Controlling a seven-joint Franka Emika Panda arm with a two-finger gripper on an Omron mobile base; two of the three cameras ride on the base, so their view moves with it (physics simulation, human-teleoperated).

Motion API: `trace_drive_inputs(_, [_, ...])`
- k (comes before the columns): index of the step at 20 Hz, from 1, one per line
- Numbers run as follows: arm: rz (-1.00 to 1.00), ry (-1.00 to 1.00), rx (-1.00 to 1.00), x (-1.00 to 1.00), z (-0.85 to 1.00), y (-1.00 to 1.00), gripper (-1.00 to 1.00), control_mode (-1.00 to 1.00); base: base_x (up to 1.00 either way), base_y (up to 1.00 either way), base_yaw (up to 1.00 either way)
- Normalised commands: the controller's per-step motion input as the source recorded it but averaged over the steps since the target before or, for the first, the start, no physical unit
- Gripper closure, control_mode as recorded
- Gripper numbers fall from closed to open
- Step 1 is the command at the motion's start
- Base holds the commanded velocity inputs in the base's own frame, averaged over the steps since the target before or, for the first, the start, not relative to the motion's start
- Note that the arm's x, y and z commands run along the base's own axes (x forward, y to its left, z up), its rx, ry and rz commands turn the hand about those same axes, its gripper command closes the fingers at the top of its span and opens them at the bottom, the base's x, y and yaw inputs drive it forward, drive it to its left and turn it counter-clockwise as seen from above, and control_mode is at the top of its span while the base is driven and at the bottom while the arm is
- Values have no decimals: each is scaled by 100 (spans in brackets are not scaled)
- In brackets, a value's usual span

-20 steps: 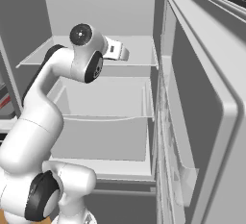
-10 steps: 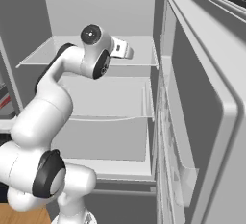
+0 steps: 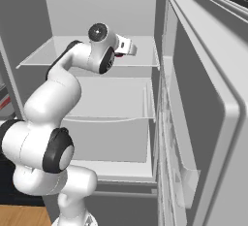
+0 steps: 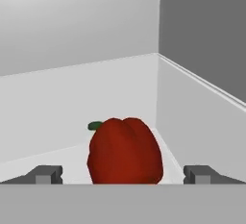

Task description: Place one bell pepper and one steak in each tupperware on the nearby counter, to pack two identical lunches.

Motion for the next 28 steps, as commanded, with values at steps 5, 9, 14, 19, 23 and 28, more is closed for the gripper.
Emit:
trace_drive_inputs(5, [0, 2, 0, 42, -10, -4, -100, -100, 0, 0, 0])
trace_drive_inputs(9, [0, 4, 0, 22, -24, -5, -100, -100, 0, 0, 0])
trace_drive_inputs(14, [0, 7, -1, 11, -38, 0, -100, -100, 0, 0, 0])
trace_drive_inputs(19, [0, 8, -2, 18, -43, 0, 100, -100, 0, 0, 0])
trace_drive_inputs(23, [0, 2, -2, 15, -49, 0, 100, -100, 0, 0, 0])
trace_drive_inputs(28, [3, -1, -4, -40, -42, 4, 100, -100, 0, 0, 0])
